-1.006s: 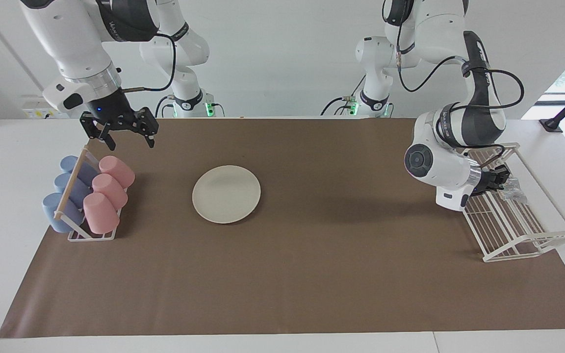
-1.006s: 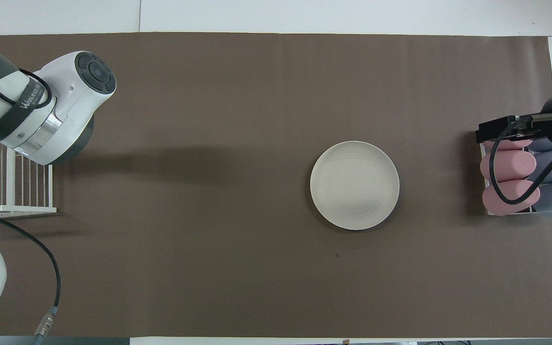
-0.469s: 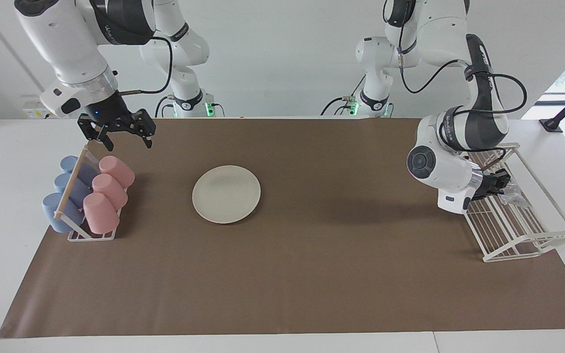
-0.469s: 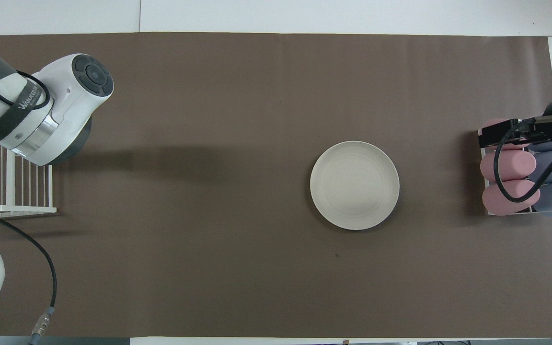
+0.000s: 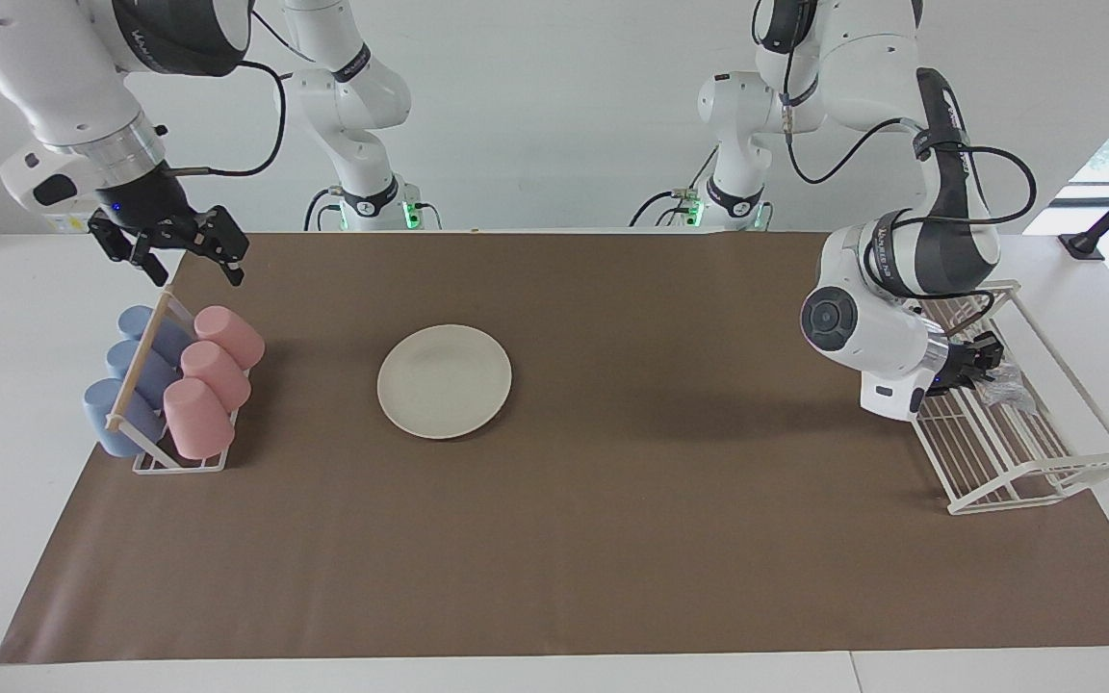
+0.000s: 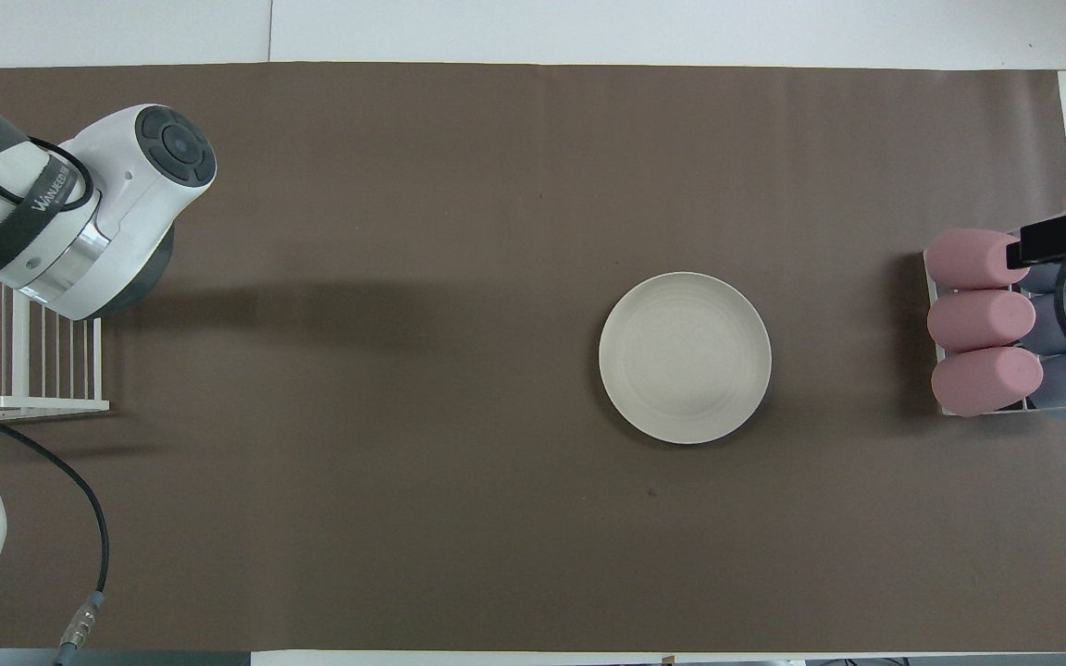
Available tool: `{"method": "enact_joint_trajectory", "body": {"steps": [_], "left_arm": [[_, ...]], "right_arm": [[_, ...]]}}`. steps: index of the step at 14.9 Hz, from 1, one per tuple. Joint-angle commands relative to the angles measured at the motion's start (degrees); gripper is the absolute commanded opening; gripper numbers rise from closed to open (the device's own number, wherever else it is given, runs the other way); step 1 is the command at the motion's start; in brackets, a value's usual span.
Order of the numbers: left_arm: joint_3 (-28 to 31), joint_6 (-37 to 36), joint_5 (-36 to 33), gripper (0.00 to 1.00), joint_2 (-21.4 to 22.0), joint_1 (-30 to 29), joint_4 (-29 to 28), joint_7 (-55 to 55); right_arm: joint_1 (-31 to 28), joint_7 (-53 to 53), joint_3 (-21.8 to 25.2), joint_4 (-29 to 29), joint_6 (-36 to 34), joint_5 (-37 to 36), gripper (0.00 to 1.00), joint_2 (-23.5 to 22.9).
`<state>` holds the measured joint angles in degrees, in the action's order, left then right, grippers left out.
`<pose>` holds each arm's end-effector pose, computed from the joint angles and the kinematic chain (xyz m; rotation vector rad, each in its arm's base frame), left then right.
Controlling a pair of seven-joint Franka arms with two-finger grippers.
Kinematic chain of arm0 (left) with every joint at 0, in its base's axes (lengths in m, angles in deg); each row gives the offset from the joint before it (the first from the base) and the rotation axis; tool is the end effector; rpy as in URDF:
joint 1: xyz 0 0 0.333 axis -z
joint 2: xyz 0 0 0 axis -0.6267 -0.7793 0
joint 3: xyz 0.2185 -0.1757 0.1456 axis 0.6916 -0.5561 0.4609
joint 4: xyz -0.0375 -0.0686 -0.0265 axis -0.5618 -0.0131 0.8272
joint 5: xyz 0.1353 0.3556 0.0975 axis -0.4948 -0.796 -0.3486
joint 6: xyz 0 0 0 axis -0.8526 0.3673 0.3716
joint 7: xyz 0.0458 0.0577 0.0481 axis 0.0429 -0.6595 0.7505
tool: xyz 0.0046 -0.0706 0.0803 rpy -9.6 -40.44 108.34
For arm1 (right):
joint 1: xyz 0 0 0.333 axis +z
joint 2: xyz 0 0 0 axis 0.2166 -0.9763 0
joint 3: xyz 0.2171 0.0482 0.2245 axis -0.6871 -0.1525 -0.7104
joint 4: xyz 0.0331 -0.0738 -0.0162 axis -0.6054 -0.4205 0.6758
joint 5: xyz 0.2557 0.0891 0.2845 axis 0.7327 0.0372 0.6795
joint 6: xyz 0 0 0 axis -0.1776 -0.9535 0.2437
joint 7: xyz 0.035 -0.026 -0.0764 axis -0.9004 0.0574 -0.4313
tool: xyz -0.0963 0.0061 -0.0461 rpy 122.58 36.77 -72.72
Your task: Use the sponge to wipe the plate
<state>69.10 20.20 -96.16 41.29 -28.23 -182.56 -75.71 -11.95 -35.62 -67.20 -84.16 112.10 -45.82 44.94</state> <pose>0.6392 -0.0327 0.4034 -2.1193 -0.0353 -0.0244 0.5573 -0.0556 0.6207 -3.1101 0.0881 -0.0783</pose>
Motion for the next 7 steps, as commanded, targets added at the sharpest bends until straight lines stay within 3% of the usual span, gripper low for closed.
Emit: {"method": "enact_joint_trajectory", "body": {"steps": [1,7], "left_arm": [[-0.4,1.6,-0.3,0.69,0.5,-1.0,-1.1,-1.0],[-0.5,1.7,1.2,0.92,0.4,-0.9,-0.9,-2.3]], "right_arm": [[0.1,-2.2,-0.2,2.2,-1.0,-1.1,1.00,-1.5],[0.2,-4.3,-0.4,1.2,-1.3,-1.1,1.00,-0.6]]}}
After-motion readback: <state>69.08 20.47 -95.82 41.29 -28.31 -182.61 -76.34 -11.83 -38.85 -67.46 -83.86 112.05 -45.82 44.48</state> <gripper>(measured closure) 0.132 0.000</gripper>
